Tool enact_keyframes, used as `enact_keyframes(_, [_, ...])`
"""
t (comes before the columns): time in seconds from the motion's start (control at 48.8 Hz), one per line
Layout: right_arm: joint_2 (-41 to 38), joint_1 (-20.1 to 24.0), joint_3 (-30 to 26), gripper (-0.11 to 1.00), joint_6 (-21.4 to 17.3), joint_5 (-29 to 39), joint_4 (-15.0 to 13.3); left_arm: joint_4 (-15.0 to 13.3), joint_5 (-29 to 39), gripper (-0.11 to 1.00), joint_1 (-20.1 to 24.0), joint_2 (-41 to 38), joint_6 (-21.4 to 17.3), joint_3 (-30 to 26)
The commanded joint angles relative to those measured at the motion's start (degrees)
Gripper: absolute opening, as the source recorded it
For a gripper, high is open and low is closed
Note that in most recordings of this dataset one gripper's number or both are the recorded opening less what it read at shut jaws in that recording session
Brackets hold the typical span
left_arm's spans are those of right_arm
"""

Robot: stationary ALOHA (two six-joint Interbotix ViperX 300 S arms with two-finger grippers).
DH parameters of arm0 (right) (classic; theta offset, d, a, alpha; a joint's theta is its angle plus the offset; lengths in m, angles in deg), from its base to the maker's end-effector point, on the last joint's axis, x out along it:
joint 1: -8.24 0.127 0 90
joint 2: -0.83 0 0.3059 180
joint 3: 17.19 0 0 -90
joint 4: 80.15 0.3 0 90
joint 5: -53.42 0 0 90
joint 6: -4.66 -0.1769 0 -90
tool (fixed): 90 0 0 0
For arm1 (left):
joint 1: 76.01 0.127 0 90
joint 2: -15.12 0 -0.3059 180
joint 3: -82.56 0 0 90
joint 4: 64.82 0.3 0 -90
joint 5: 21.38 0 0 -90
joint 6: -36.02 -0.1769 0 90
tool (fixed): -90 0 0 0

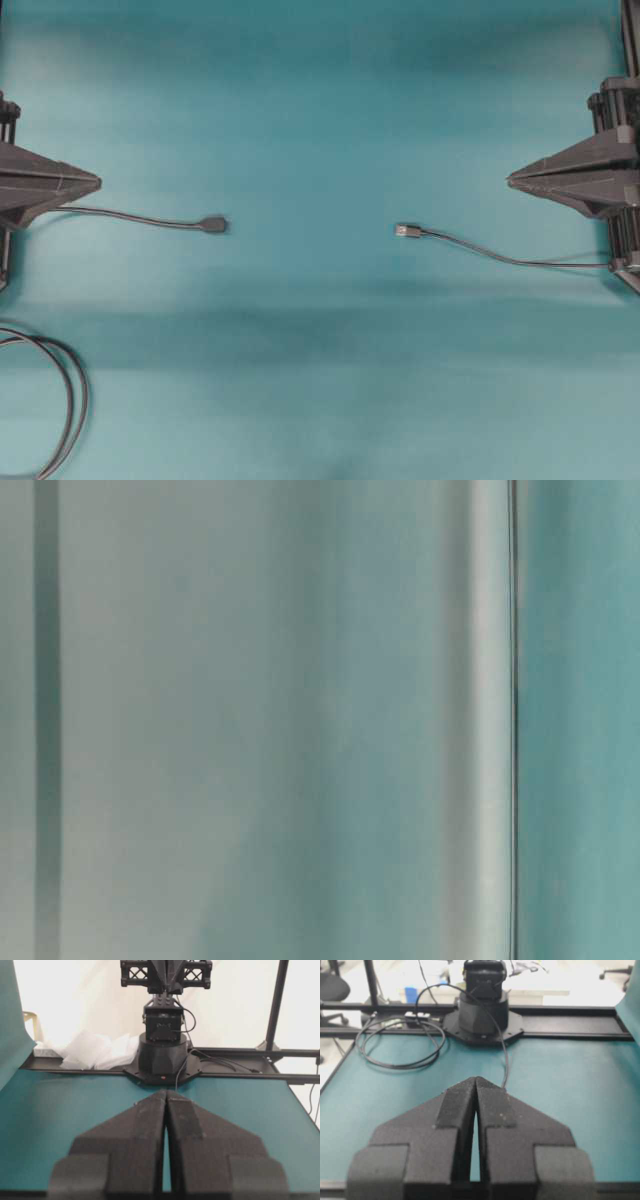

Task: Insert the USB using both arms.
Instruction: 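Open both grippers and move them toward the two cable ends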

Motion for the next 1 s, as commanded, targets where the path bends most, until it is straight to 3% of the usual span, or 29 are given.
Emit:
enact_keyframes(0.0, [-0.4,-0.1,-1.0,0.00,0.1,-0.4,-0.3,-0.9,1.1,0.01,-0.7,-0.5,0.8,-1.1])
enact_keyframes(0.082, [-0.4,-0.1,-0.6,0.01,0.0,0.4,-0.4,-0.9,4.3,0.05,-1.1,-0.6,0.8,-1.5])
enact_keyframes(0.328, [-1.3,-0.1,-2.7,0.00,-0.2,7.5,-0.4,-0.9,18.1,0.00,-1.1,-1.5,0.6,-5.4])
enact_keyframes(0.574, [-9.6,-0.1,-8.8,0.00,-1.4,17.2,-0.4,-0.9,21.8,0.03,-0.9,-3.7,1.0,-6.0])
enact_keyframes(0.718, [-13.0,-0.7,-10.1,0.00,-1.4,22.5,-0.4,-1.0,25.0,0.20,-0.9,-5.3,1.1,-6.5])
enact_keyframes(0.882, [-14.0,-0.7,-10.7,0.00,-1.8,24.0,-0.4,-1.1,28.9,0.65,-0.7,-7.3,1.2,-7.4])
enact_keyframes(0.923, [-14.2,-0.7,-10.8,0.00,-2.3,24.0,-0.4,-1.1,29.3,0.70,-0.7,-8.0,1.1,-7.5])
enact_keyframes(0.984, [-14.4,-0.7,-11.1,0.00,-3.3,24.2,-0.4,-1.1,29.6,0.68,-0.6,-8.7,1.1,-7.5])
